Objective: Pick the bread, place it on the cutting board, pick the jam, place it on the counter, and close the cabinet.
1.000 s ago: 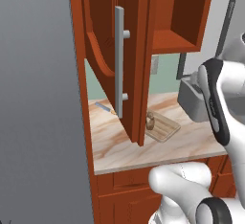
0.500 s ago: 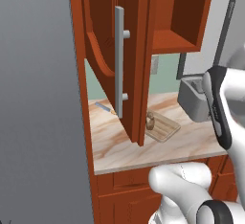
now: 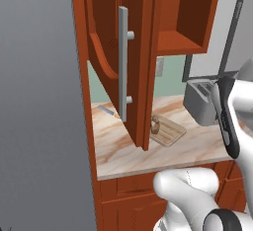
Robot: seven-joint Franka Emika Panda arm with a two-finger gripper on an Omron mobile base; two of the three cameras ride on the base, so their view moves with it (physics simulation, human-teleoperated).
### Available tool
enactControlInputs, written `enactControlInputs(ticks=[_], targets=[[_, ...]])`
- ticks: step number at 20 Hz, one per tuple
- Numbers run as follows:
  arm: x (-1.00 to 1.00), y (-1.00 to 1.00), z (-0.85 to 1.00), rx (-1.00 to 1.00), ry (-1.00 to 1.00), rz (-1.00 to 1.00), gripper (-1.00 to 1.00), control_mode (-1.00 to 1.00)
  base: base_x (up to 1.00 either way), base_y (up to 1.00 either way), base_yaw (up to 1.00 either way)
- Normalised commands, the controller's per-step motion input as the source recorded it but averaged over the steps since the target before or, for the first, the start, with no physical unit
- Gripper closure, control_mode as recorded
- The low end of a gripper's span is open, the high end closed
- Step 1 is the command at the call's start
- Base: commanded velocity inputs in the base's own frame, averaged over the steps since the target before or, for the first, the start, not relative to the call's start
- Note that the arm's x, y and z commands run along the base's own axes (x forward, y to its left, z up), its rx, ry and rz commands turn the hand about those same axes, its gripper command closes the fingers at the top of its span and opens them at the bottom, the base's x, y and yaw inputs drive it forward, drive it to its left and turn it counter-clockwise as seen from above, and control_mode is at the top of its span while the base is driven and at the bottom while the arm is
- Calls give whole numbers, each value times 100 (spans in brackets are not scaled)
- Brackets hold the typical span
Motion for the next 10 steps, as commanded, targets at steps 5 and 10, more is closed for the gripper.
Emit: enactControlInputs(ticks=[5, 10], targets=[[0, -17, -36, -3, 1, -2, 100, -100, 0, 0, 0], [0, -14, -35, -3, 1, -2, 100, -100, 0, 0, 0]])
